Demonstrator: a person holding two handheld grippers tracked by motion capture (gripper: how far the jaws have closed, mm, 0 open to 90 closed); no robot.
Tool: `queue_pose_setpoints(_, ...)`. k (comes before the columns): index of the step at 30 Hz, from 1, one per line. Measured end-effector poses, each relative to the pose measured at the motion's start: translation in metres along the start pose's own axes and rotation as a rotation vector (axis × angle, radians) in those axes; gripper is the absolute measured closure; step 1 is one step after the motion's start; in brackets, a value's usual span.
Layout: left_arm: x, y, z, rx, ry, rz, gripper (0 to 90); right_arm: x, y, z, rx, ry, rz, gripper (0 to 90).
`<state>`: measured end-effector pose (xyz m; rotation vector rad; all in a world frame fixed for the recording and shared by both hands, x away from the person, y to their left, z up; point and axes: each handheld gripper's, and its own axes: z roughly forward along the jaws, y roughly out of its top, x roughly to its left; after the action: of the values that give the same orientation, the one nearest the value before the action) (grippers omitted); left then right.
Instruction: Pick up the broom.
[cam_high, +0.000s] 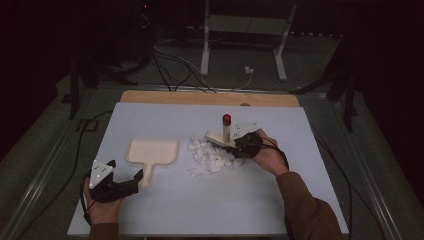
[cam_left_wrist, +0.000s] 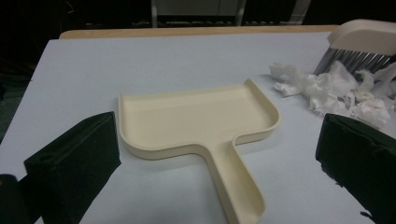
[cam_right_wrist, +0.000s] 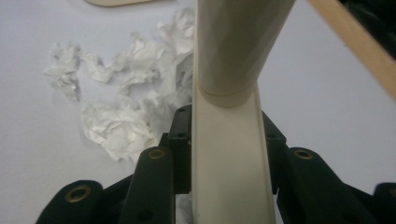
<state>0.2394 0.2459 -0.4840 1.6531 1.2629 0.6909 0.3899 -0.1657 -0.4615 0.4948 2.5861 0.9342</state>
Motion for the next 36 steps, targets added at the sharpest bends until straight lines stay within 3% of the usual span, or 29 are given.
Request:
queue_pose_setpoints(6, 0.000, 0.000, 0.000, 0.000, 0.000, 0.001, 0.4, -0.011, 0.006, -0.003, -0.020, -0.117, 0.060, 67.4)
queue_pose_setpoints(9, 0.000, 0.000, 0.000, 0.001, 0.000, 0.000, 0.5, -0.016, 0.007, -0.002, -0.024, -0.153, 0.088, 67.4)
queue_pose_setpoints(13, 0.001, 0.000, -0.001, 0.000, 0.003, -0.006, 0.5, -0.021, 0.004, 0.000, -0.013, -0.187, 0.116, 67.4)
queue_pose_setpoints(18, 0.001, 0.000, -0.001, -0.004, 0.002, -0.004, 0.4, -0.027, -0.004, -0.001, 0.011, -0.226, 0.197, 67.4)
queue_pose_setpoints(26, 0.001, 0.000, -0.001, -0.003, 0.004, -0.006, 0.4, -0.032, -0.015, -0.009, 0.043, -0.273, 0.283, 67.4)
queue_pose_setpoints(30, 0.002, 0.000, -0.002, -0.006, 0.009, -0.010, 0.5, -0.028, -0.016, -0.016, 0.057, -0.309, 0.335, 67.4)
queue_pose_setpoints(36, 0.003, 0.000, -0.002, -0.006, 0.010, -0.016, 0.5, -0.019, -0.016, -0.026, 0.053, -0.348, 0.374, 67.4)
